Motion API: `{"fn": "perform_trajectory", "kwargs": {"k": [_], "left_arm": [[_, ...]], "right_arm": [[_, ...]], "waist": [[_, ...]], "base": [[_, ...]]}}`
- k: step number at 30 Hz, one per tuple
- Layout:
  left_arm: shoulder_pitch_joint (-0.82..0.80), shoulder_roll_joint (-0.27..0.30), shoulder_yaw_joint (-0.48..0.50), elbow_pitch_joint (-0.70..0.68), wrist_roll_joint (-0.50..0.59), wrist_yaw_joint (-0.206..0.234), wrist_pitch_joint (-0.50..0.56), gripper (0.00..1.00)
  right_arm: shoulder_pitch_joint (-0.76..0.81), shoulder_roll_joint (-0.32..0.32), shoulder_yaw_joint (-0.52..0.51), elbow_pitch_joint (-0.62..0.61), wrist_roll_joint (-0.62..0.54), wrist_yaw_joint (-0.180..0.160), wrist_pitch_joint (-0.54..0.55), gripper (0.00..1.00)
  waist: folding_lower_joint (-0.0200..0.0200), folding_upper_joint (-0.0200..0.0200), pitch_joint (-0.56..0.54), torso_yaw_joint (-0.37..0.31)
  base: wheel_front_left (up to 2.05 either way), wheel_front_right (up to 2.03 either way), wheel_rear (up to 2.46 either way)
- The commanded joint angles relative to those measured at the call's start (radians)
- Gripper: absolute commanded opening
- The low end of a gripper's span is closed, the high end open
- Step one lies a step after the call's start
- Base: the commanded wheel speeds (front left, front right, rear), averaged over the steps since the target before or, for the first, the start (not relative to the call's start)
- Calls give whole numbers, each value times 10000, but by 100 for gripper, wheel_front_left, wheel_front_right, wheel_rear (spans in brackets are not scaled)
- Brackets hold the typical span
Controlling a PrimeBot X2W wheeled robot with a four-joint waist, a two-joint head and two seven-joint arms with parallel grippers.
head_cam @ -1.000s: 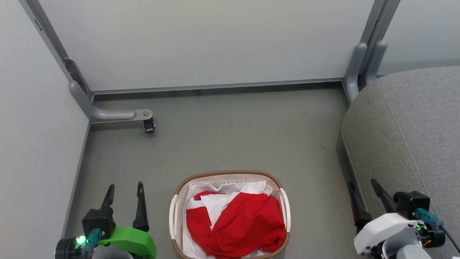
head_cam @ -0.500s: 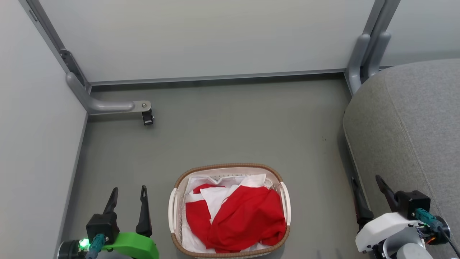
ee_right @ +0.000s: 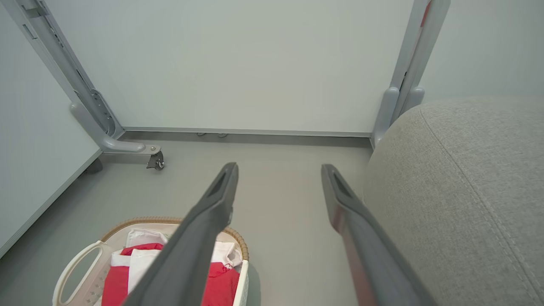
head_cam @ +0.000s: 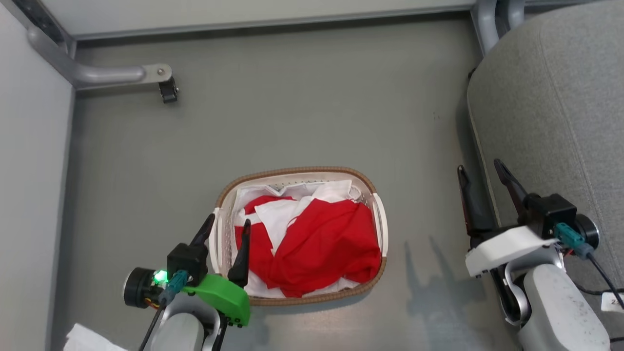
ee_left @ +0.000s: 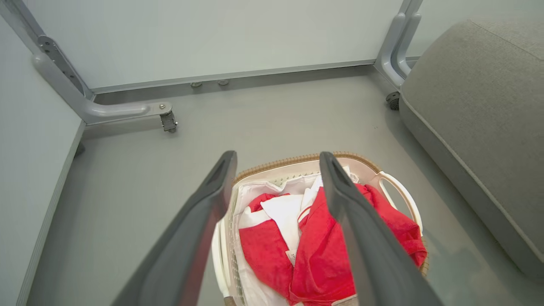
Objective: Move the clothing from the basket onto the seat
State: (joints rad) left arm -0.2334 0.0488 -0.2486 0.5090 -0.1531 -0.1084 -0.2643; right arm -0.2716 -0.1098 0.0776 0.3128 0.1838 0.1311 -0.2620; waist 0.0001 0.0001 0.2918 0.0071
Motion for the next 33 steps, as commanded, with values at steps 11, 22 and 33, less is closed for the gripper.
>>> {"fn": "perform_trajectory", "kwargs": {"k": [11, 22, 33], "left_arm": [[-2287, 50, -1190, 1714, 45, -222, -4, 100], [-3874, 233, -2422, 2888, -343, -224, -4, 100], [-4735, 408, -3026, 3756, -599, -226, -5, 100]], "right_arm": [[-1523, 222, 538, -858, 262, -6, -43, 100], [-2385, 445, 1192, -1363, 385, -6, -35, 100], [-2535, 541, 1528, -1250, 569, -6, -35, 100]], "waist": [[-1, -1, 3526, -1414], [-1, -1, 5078, -2270], [-1, -1, 5806, -2686]], "base": [[0, 0, 0], [0, 0, 0], [0, 0, 0]]}}
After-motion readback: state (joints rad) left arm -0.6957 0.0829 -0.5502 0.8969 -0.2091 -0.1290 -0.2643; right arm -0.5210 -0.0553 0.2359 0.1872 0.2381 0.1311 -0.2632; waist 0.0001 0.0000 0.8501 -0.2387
